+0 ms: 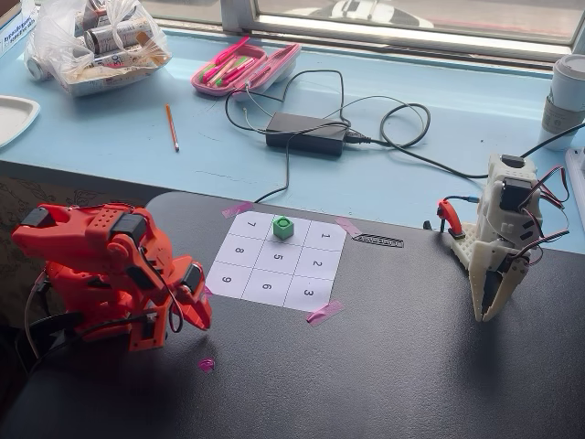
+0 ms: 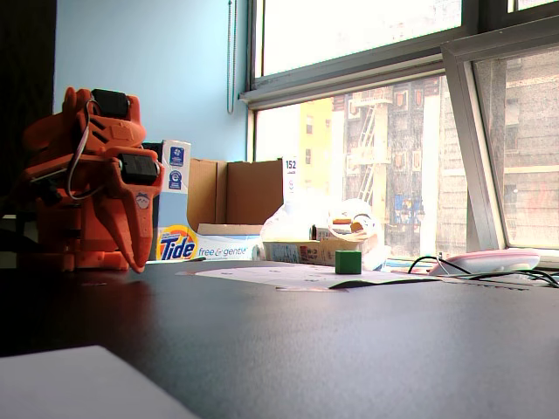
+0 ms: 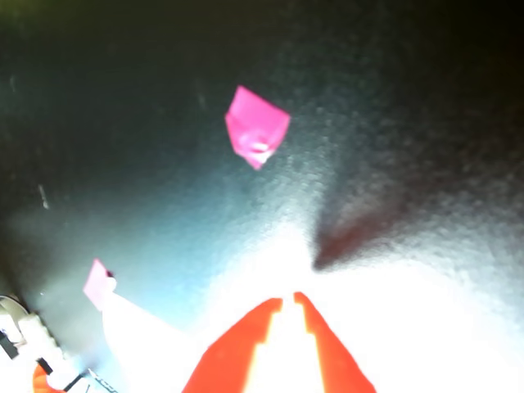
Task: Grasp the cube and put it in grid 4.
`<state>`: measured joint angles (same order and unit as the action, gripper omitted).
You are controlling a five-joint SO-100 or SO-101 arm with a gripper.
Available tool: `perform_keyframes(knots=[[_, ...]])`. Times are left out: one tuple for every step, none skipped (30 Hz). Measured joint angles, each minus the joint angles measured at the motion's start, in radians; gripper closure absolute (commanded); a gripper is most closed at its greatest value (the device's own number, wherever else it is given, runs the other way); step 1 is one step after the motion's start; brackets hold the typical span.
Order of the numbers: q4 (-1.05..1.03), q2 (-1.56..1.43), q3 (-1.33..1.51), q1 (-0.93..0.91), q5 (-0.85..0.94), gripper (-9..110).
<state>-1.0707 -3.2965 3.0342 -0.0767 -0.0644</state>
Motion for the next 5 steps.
perform_keyframes(knots=[[0.0, 0.0, 0.0, 0.0, 0.0, 101], [0.0, 0.0, 0.0, 0.0, 0.0, 101], [0.0, 0.0, 0.0, 0.0, 0.0, 101], [0.0, 0.0, 0.0, 0.0, 0.002, 101], [0.0, 0.0, 0.0, 0.0, 0.002, 101]])
